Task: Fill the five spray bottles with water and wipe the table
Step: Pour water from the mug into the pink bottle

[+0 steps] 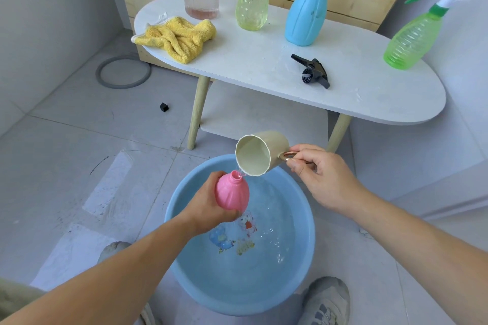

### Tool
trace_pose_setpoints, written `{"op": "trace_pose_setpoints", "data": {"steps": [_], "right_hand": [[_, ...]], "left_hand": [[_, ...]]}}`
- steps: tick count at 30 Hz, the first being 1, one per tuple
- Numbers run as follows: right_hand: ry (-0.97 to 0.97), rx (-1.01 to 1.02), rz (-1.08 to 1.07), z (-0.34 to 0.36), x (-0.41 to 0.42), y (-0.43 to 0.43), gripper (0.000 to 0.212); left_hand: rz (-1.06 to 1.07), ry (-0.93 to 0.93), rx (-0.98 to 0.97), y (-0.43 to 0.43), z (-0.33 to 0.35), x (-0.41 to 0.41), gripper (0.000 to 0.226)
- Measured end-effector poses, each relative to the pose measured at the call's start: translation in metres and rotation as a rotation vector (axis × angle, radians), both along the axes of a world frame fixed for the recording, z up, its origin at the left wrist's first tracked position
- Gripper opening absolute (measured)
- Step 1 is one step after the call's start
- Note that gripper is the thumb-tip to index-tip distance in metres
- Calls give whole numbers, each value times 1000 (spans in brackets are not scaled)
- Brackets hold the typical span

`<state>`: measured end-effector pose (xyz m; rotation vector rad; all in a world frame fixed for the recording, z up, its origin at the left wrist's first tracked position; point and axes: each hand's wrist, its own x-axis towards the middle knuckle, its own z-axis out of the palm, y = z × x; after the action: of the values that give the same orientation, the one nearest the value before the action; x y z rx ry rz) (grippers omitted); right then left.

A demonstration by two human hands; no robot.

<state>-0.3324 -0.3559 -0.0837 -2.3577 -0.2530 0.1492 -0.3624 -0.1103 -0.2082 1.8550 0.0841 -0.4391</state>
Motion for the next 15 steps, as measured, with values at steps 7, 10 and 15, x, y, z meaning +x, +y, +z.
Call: {"op": "trace_pose_setpoints", "data": {"steps": [7,10,15], "right_hand": [[-54,-20,37,-1,2,-2,18],[-66,-33,47,1,1,-1,19],[-89,-57,66,4,-1,0,19]], "left_hand": [[1,-1,9,0,-1,0,84],[-2,8,5,-1,-1,0,84],[-2,10,14,-1,0,-1,86]]}}
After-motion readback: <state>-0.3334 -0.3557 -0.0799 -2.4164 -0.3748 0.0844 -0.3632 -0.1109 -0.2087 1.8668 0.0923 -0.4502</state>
